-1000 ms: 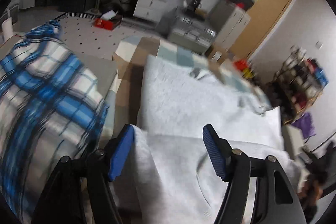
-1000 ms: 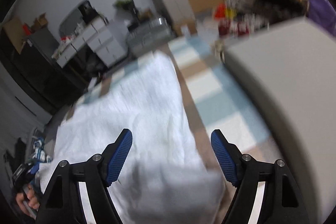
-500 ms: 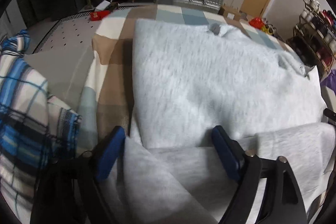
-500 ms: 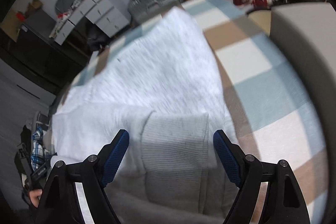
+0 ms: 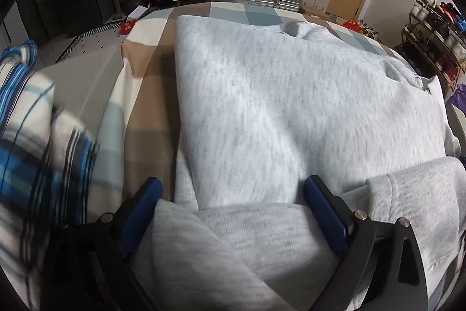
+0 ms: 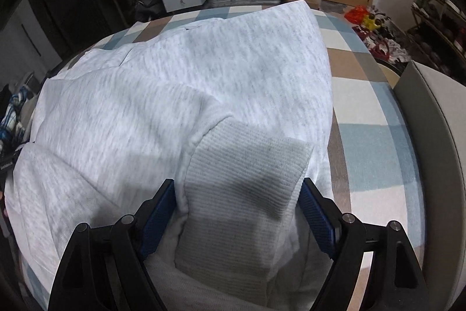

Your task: Fold large clothes

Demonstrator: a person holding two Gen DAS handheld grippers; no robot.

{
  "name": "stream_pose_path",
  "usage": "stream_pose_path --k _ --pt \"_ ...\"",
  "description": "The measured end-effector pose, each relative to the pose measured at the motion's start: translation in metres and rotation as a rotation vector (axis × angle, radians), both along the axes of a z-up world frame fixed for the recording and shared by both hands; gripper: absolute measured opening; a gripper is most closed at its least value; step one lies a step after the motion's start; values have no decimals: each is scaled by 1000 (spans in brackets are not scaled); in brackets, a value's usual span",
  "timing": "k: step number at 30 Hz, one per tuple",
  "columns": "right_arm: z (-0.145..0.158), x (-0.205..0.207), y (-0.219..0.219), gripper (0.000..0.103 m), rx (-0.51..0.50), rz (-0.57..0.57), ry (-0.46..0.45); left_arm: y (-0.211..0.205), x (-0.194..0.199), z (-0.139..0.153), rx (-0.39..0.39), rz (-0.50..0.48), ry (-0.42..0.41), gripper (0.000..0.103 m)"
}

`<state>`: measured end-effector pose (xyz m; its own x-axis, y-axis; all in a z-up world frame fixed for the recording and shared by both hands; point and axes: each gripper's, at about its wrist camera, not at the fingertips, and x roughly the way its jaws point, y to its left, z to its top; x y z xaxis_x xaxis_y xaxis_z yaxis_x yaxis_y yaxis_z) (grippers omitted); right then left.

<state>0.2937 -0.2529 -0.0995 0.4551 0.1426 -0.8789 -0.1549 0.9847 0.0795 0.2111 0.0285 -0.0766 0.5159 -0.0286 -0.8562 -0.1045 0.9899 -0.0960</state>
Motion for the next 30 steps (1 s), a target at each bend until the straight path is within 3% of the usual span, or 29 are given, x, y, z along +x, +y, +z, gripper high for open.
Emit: stream_pose_path --k 10,16,20,24,27,30 --pt "4 -65 -14 84 15 33 -7 -13 -63 5 -43 9 -38 96" --pt "31 -89 -42 83 143 -64 -76 -4 -105 37 -49 73 -186 95" --pt "64 -144 -77 84 251 -148 -204 16 -158 56 -197 93 -272 95" --pt "67 -200 -110 85 359 -264 -233 18 -196 50 -221 123 -265 95" --pt "57 -229 -129 85 428 -354 -209 15 -208 44 -196 139 -257 95" --pt "40 -243 -133 85 484 -389 -158 17 -203 30 -261 142 -202 95"
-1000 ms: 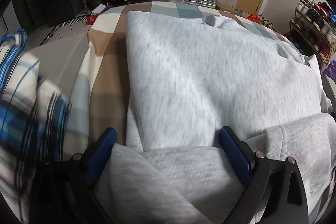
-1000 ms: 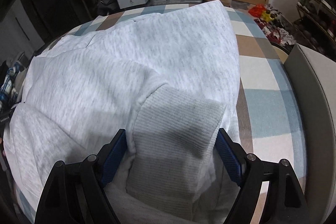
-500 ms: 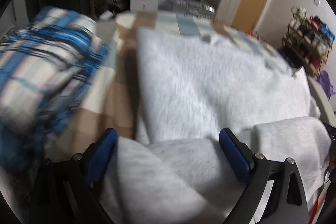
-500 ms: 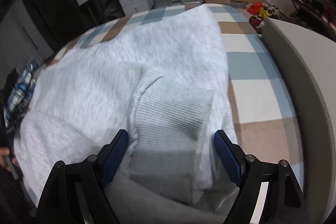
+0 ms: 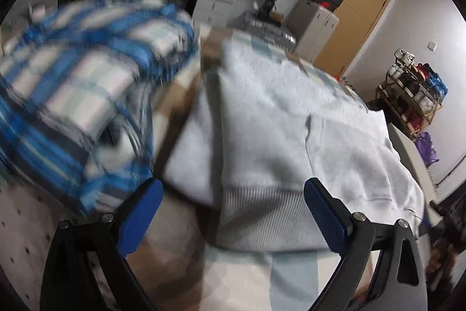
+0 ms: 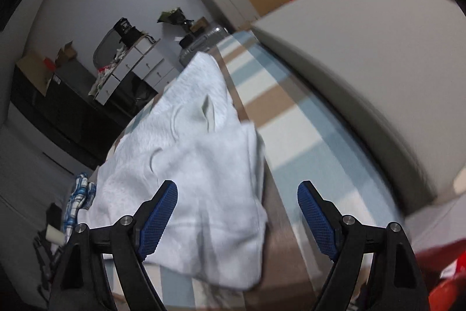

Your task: Fold large clothes

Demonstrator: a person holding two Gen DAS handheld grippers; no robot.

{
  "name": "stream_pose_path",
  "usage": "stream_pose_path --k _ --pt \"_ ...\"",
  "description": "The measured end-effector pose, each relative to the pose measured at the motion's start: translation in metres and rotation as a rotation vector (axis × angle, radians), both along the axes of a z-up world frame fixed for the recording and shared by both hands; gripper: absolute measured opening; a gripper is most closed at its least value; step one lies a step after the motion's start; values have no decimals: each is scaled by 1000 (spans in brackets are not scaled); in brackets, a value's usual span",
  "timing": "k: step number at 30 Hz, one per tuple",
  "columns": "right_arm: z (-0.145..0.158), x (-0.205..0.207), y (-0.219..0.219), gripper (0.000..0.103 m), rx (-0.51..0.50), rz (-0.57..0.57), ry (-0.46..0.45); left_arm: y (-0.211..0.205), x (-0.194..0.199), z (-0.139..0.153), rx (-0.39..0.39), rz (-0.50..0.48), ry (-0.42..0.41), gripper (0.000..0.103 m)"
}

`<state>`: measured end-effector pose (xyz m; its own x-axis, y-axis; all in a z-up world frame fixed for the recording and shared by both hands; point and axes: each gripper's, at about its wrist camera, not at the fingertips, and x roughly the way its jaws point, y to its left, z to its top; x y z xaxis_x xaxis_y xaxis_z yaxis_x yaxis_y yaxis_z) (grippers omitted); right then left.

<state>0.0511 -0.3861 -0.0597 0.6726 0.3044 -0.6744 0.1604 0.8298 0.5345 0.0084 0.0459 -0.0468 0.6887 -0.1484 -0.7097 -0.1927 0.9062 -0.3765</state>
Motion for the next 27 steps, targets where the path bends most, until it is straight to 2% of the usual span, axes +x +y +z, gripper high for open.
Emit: stream_pose_path --k 3,5,8,10,12,14,16,19,20,24,27 --pt "-14 3 9 85 52 18 23 2 4 -14 -81 4 57 95" --pt "-15 2 16 85 63 44 25 2 6 -16 -103 14 54 95" --pt "-13 8 32 85 20 82 36 -2 6 -12 -83 40 54 95" --pt "-9 1 42 85 -36 97 40 -7 0 -6 -74 31 24 95" --pt "-1 -5 49 86 -63 124 10 -16 -8 2 -73 -26 -28 95" --pt "7 -9 50 86 -62 147 -26 -28 -7 8 -65 -134 -64 95" --pt "7 -10 49 86 -56 147 -31 -41 -3 7 -41 -218 -64 95" --pt "-2 -8 44 86 -41 129 1 -46 7 -1 41 -183 -4 95" --pt "-6 -8 43 86 -38 124 12 -42 10 -4 32 -163 18 95" --pt "-17 -5 44 86 2 140 35 -25 17 -16 -116 -135 17 95" --pt "-21 0 48 85 9 131 52 -17 19 -19 -170 -79 34 94"
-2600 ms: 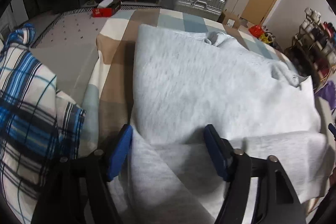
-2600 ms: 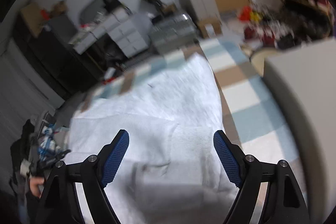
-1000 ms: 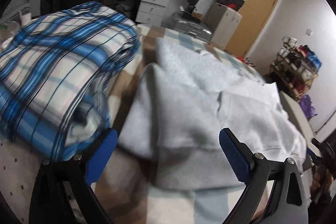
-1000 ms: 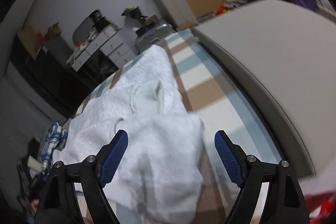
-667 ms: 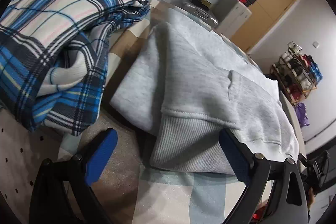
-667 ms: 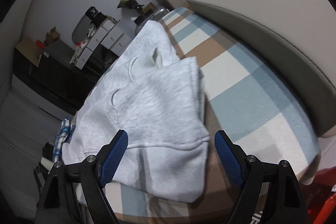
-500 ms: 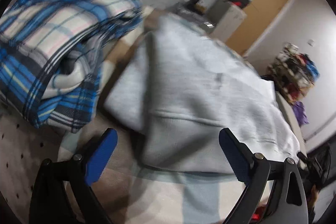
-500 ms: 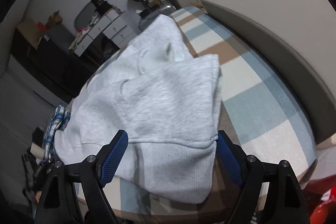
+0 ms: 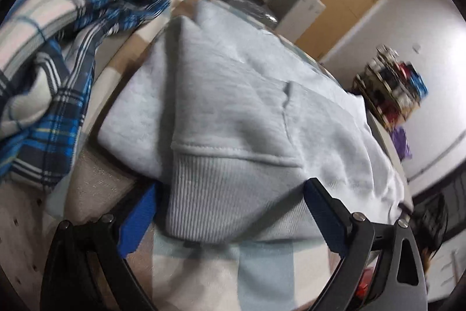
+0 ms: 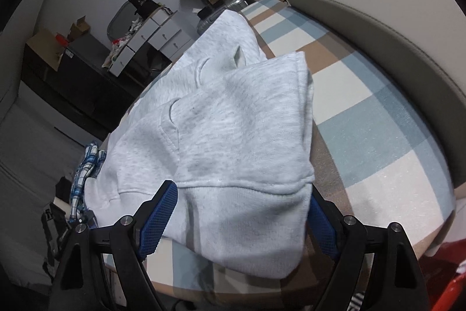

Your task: Fold large clothes

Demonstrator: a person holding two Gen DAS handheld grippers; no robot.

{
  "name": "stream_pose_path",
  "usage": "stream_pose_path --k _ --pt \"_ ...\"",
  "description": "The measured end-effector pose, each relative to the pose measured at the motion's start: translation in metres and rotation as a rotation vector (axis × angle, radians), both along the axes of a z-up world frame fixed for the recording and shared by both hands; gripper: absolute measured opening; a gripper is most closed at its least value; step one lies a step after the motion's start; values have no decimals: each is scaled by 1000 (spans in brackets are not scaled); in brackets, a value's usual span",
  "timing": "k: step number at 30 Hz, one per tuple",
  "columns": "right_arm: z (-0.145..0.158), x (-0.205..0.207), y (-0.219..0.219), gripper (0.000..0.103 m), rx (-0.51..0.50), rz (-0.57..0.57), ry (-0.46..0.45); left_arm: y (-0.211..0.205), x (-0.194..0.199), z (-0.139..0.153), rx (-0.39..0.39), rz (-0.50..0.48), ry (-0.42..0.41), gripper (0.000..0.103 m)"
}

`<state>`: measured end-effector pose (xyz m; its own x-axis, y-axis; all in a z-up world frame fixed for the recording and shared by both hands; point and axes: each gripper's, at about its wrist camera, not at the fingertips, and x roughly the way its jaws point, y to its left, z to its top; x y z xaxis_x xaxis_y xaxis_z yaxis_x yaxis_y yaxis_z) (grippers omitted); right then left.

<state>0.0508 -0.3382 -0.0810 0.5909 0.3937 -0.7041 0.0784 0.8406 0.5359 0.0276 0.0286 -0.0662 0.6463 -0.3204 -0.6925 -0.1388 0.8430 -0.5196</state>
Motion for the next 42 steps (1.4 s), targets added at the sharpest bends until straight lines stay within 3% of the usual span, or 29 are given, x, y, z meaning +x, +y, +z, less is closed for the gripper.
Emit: stream_pose_path --k 1,3,5,7,8,9,10,15,20,26,29,31,32,33,34,35,36,39,42 --pt "1 0 3 83 -17 -16 2 -2 -1 2 -6 18 -1 89" --pt "6 0 13 71 -68 -20 -9 -9 -6 7 16 30 -6 75" --pt "12 -2 21 36 -130 -4 -10 -21 -13 13 64 29 -15 57" --pt "19 -5 30 23 -160 35 -29 -30 -22 21 143 21 -30 29" --pt "22 -7 32 17 -163 46 -44 -29 -26 21 154 15 -38 23" --pt "29 -10 35 16 -157 65 -82 -27 -27 22 142 5 -48 11" --pt "34 -12 35 15 -139 70 -111 -25 -29 24 103 -14 -64 5" --pt "65 -13 27 13 6 89 -260 -15 -35 54 46 -52 -185 3" --pt "85 21 16 13 80 105 -294 11 -7 78 -44 -61 -274 3" --pt "106 122 3 14 221 50 -256 41 73 98 -97 -41 -327 3" --pt "105 188 9 25 235 24 -174 50 125 89 -80 16 -295 4" --pt "89 235 16 45 210 40 -82 54 155 72 -44 36 -211 11" --pt "79 249 19 45 178 43 -38 53 165 62 2 61 -147 14" --pt "70 256 22 46 143 34 8 54 166 56 45 95 -103 27" --pt "65 255 24 54 120 35 27 53 164 51 86 128 -68 46" --pt "65 249 26 72 103 63 11 53 160 47 103 129 -65 54" --pt "67 242 27 79 85 114 -20 53 155 46 102 105 -85 63" --pt "72 227 21 83 36 177 -69 59 149 38 105 62 -77 64" --pt "71 214 8 83 -36 122 -75 72 152 28 86 72 -45 64"
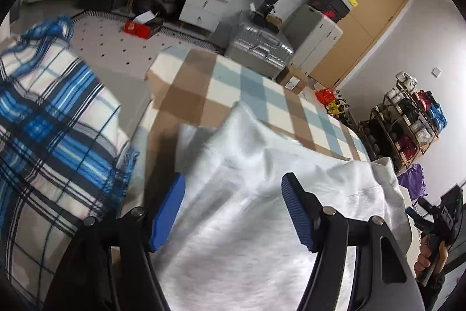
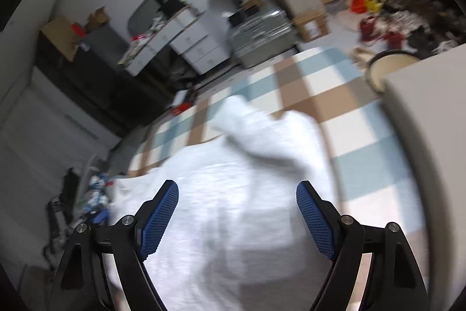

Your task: Fold large clothes

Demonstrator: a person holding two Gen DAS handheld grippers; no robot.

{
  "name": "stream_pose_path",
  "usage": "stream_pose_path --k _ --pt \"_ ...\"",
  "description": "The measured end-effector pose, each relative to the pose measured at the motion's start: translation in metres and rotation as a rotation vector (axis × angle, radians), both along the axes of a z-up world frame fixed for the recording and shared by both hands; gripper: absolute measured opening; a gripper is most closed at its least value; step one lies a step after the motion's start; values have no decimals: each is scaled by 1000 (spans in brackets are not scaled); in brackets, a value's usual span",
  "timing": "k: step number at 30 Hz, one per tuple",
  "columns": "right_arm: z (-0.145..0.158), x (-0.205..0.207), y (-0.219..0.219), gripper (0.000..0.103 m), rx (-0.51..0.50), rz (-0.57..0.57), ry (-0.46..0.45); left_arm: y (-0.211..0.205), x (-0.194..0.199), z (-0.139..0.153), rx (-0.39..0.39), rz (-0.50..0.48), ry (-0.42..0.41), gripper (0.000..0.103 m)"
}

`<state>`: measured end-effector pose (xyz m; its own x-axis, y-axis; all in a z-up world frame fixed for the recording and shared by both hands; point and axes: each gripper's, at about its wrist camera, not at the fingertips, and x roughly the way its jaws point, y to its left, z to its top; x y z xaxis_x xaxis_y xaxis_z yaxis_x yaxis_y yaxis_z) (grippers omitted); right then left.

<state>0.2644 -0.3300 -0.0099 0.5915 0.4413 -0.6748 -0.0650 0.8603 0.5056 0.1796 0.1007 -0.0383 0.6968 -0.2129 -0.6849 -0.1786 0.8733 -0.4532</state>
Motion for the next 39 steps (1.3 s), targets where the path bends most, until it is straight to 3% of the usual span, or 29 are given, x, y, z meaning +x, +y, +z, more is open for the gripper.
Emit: stream_pose_path --k 3,5,11,13,15,18,19,20,23,26,28,30,32,34,36,38,39 --pt "-8 -6 -10 83 -103 -69 21 10 2 -5 5 60 31 64" --pt "-18 -1 -17 83 -93 -78 52 9 10 -3 24 65 51 64" --pt "-23 31 1 83 -124 -57 53 -32 44 3 270 -81 97 64" --pt "-22 44 19 84 -147 -4 48 -40 52 -1 313 -96 111 64" --pt "-24 59 39 84 -239 33 56 -40 58 -7 318 -90 113 63" --pt "-29 72 59 82 -373 73 34 -38 53 -4 334 -84 57 18" --pt "-29 73 64 70 -420 84 13 -35 48 -1 312 -94 32 13" --pt "-27 72 67 38 -453 92 -20 -30 39 5 282 -106 -14 12" --pt "-10 59 67 3 -431 154 -107 -19 8 31 216 -107 -137 10" --pt "20 38 43 4 -249 166 -217 0 -18 57 126 -86 -240 10" --pt "30 37 23 4 -97 122 -229 12 -18 64 77 -76 -258 10" --pt "24 51 -1 4 70 48 -150 20 0 59 67 -50 -215 10" --pt "-1 72 -17 6 153 -39 -30 28 30 36 56 -18 -100 11" --pt "-30 92 -21 16 123 -120 90 24 55 5 80 20 54 17" --pt "-50 98 -18 34 -28 -198 189 18 67 -20 134 37 200 20" --pt "-50 88 -13 55 -53 -178 171 15 55 -18 139 42 177 25" --pt "-45 81 -12 60 -56 -158 148 13 47 -12 150 45 154 35"
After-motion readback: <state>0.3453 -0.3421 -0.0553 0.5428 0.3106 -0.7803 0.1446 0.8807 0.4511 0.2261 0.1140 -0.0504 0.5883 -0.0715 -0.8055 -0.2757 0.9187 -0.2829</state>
